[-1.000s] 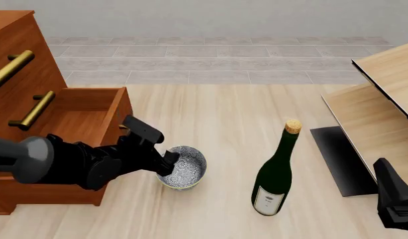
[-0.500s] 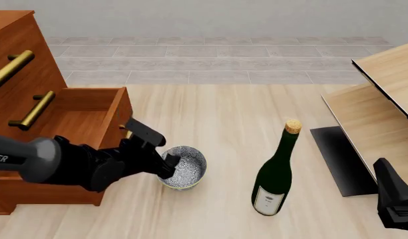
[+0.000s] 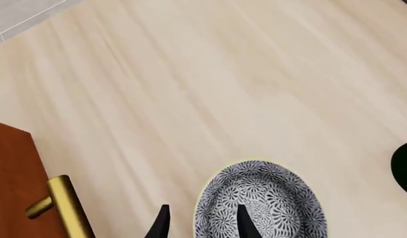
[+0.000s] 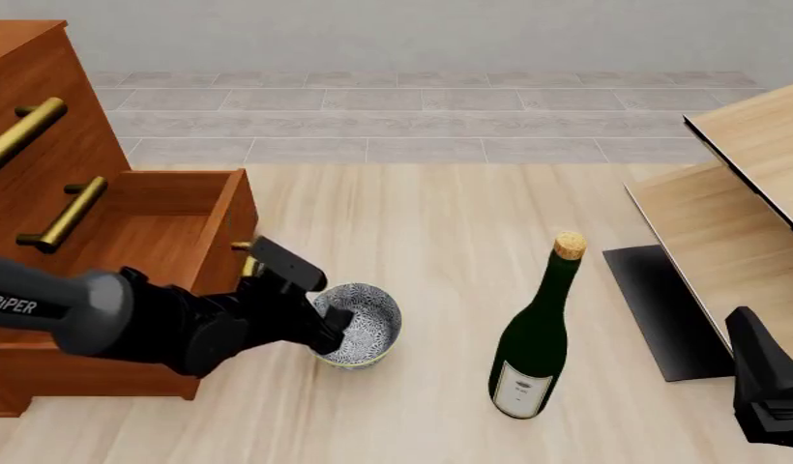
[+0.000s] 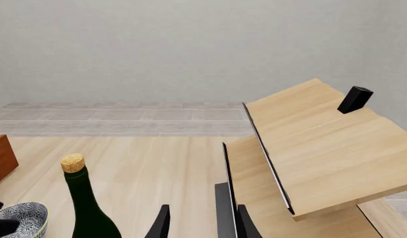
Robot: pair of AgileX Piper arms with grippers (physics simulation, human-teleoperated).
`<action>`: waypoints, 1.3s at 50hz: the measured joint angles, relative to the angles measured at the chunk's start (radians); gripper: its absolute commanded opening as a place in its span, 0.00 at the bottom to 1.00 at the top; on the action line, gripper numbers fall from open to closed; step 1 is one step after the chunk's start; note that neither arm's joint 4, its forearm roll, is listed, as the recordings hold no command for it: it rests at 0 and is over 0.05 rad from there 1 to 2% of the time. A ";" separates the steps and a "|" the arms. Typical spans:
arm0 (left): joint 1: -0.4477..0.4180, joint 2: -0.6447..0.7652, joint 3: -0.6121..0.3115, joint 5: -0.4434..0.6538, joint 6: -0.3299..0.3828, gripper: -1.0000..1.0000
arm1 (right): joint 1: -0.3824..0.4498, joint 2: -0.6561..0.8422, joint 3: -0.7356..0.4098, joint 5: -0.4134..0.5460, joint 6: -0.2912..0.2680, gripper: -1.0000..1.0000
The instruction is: Put the bowl on top of the cabinet.
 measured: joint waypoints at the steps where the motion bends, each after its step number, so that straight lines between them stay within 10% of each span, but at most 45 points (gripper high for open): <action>1: -0.001 0.001 0.000 0.000 0.000 1.00 | 0.000 0.000 0.000 0.000 0.000 1.00; 13: -0.005 0.015 -0.003 -0.004 -0.004 1.00 | 0.000 0.000 0.000 0.000 0.000 1.00; 14: -0.003 0.016 -0.003 -0.005 -0.003 0.00 | 0.000 0.000 0.000 0.000 0.000 1.00; 65: 0.037 -0.293 -0.021 0.129 -0.053 0.00 | 0.000 0.000 0.000 0.000 0.000 1.00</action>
